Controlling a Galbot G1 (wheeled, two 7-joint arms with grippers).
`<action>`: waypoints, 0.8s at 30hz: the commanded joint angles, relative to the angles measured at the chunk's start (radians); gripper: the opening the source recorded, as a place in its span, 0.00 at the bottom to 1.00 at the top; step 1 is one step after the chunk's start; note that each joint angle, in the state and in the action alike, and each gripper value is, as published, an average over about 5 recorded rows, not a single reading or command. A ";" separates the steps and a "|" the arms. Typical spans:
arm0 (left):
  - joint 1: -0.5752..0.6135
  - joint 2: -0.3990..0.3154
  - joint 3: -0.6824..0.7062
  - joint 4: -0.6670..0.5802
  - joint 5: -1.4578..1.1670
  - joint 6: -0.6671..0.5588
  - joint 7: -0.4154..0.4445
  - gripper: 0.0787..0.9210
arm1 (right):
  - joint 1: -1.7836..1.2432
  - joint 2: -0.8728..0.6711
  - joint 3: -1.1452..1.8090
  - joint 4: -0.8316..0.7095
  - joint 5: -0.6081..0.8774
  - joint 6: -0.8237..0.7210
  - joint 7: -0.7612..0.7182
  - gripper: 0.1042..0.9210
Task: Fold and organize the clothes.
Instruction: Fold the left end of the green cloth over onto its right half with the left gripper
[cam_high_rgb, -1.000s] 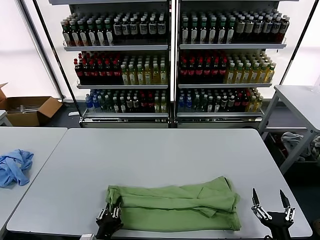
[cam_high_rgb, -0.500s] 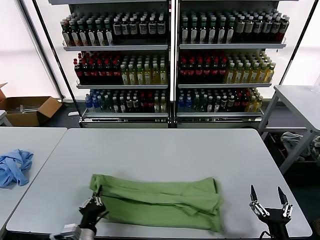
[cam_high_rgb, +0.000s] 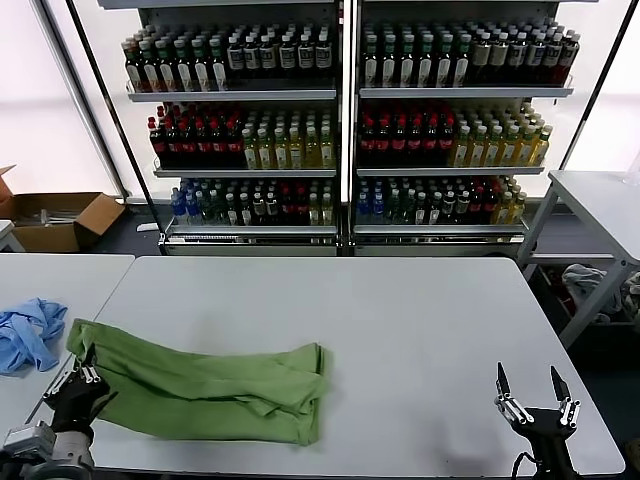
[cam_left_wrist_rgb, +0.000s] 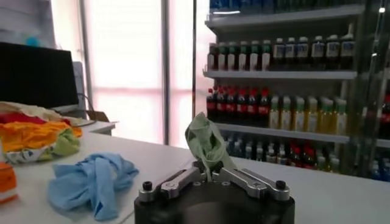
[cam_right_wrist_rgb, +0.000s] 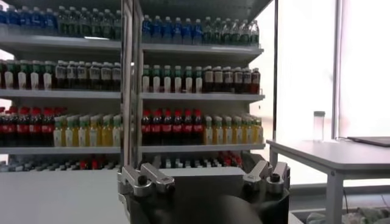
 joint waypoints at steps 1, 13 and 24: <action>0.009 -0.058 0.209 -0.142 0.161 -0.023 0.022 0.02 | 0.006 0.003 0.002 0.005 -0.001 -0.002 0.002 0.88; -0.088 -0.108 0.571 -0.020 0.364 -0.104 0.098 0.02 | -0.002 0.009 0.010 0.016 -0.005 -0.007 0.001 0.88; -0.109 -0.161 0.660 0.063 0.425 -0.124 0.127 0.02 | 0.011 0.005 0.001 0.008 -0.007 -0.007 0.004 0.88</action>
